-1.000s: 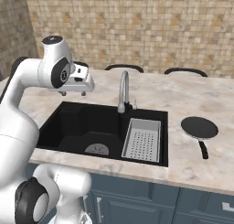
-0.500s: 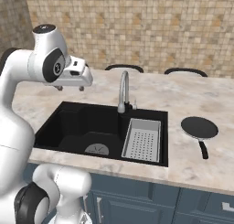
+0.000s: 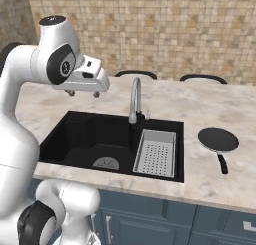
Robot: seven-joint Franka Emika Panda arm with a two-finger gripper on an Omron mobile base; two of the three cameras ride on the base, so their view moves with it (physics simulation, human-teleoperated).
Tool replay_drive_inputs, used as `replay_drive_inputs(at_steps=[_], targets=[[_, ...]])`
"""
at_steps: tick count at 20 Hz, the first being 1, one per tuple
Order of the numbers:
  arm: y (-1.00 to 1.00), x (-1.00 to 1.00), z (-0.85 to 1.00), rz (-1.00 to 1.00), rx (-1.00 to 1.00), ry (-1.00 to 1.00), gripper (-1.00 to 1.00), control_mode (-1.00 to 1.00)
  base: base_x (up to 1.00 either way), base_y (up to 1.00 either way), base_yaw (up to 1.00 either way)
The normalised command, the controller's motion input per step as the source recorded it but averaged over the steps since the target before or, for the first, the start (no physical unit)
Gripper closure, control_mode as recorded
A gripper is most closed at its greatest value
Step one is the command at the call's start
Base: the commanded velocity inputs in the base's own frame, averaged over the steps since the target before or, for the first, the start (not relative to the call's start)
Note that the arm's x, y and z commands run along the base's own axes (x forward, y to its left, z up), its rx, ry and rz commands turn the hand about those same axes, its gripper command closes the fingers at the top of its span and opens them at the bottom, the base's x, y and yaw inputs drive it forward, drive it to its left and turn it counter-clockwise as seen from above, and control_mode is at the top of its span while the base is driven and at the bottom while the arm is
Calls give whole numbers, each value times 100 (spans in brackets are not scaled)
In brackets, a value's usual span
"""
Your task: Pick the pan and sponge and place them into the sink. Then turn on the water.
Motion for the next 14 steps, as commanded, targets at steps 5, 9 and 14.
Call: replay_drive_inputs(at_steps=[5, 9, 14], targets=[[-53, -1, 2, -5, 0, 9, -100, -100, 0, 0, 0], [-59, 0, -3, -4, 0, 7, -100, -100, 0, 0, 0], [-59, 0, 0, -3, 0, 5, -100, -100, 0, 0, 0]])
